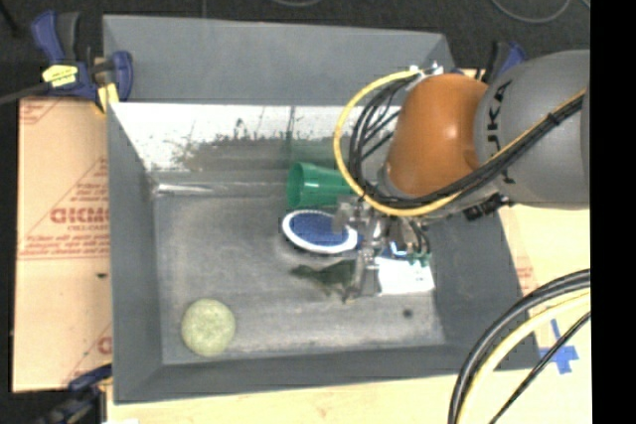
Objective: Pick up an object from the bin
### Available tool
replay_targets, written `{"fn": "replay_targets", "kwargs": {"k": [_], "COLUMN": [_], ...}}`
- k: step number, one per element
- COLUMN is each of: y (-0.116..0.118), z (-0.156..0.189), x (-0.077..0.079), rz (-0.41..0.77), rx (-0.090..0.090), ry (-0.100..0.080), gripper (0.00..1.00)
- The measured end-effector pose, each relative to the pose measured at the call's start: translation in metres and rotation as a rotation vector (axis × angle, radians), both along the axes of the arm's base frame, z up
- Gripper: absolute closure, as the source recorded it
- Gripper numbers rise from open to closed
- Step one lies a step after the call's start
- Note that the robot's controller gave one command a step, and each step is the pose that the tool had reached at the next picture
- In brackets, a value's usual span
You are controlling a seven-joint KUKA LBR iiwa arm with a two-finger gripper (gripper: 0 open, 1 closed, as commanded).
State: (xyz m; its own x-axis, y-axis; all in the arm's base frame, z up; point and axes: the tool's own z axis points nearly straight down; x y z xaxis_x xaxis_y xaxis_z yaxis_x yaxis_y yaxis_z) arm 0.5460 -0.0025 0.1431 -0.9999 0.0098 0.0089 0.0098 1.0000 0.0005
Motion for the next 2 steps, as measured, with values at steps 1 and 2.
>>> {"fn": "replay_targets", "kwargs": {"k": [1,2], "y": [0.018,0.024], "z": [-0.022,-0.05], "x": [0.034,0.025], "rz": [-0.005,-0.006], "rx": [-0.001,0.002], "ry": [-0.026,-0.024], "gripper": [0.0,0.0]}}
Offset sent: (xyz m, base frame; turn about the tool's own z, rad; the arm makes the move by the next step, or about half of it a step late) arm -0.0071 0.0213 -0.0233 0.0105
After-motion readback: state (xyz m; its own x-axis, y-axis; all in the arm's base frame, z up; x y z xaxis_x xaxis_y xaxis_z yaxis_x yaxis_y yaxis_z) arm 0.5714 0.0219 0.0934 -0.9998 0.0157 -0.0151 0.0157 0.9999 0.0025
